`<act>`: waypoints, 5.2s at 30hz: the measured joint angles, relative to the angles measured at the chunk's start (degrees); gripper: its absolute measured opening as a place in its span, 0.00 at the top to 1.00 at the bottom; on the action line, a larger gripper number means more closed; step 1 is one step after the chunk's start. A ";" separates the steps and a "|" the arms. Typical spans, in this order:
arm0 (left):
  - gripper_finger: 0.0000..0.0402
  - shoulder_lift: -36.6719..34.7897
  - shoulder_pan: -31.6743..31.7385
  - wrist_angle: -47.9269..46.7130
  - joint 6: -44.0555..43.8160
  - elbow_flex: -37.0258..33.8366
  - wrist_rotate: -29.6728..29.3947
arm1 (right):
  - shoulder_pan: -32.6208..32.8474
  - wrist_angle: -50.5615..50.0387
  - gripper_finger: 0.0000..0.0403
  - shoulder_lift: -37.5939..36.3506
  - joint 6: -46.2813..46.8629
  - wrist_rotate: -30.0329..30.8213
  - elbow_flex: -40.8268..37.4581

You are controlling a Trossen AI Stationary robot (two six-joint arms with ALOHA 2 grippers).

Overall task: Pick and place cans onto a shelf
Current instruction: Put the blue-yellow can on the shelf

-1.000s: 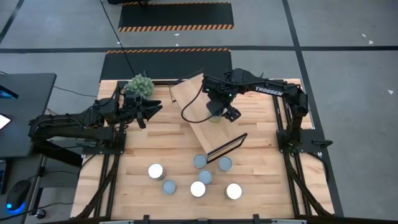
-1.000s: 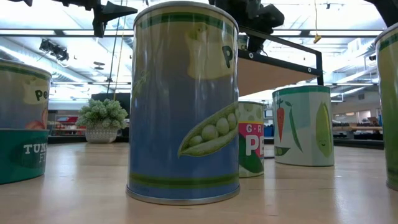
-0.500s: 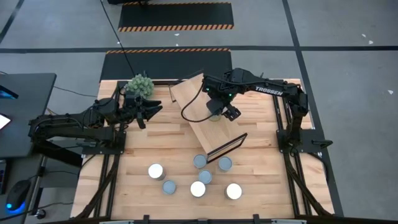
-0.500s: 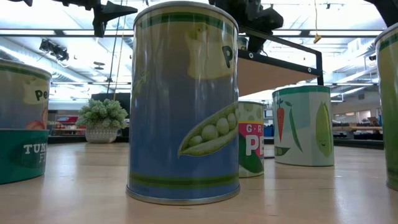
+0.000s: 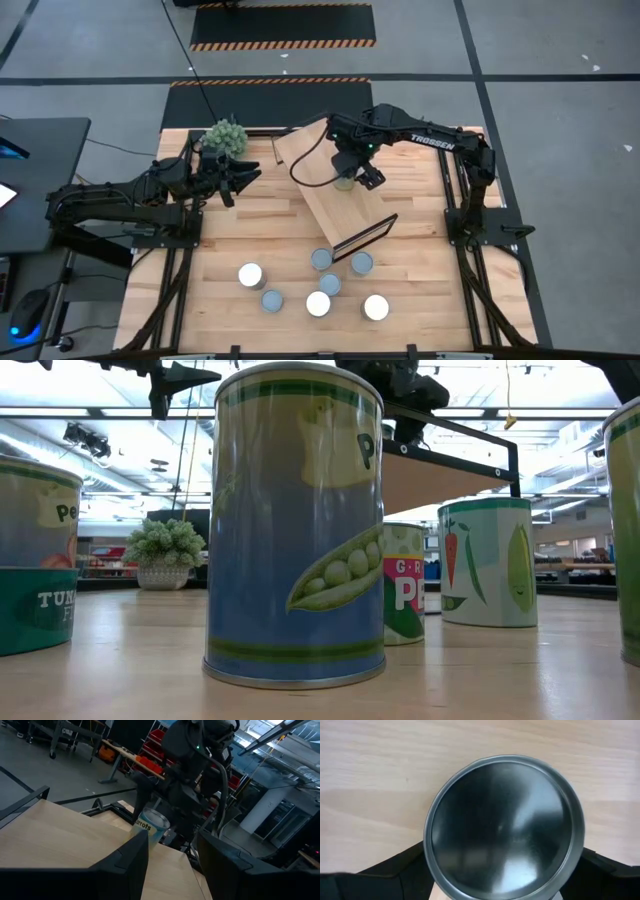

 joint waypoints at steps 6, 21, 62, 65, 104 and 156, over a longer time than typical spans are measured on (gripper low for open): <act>0.57 0.00 0.00 0.02 -0.04 0.00 0.28 | 0.00 1.66 0.15 0.00 0.54 -0.19 0.00; 0.57 0.00 0.00 0.00 0.00 0.00 1.90 | 0.05 1.86 0.01 -0.01 1.05 3.84 0.00; 0.57 0.00 -0.20 0.03 -0.42 0.00 1.95 | 1.07 -7.53 0.01 -6.22 41.18 3.33 0.04; 0.57 0.00 -0.17 0.04 -0.39 0.00 1.95 | 1.94 -6.69 0.01 -6.09 47.25 -0.44 -0.01; 0.57 -0.01 -0.15 0.46 -0.66 0.00 1.94 | 1.74 19.47 0.10 -5.94 51.90 6.04 -12.57; 0.57 0.00 -0.15 2.09 -1.99 0.00 1.90 | 6.61 47.36 0.12 -12.00 66.73 32.76 -33.20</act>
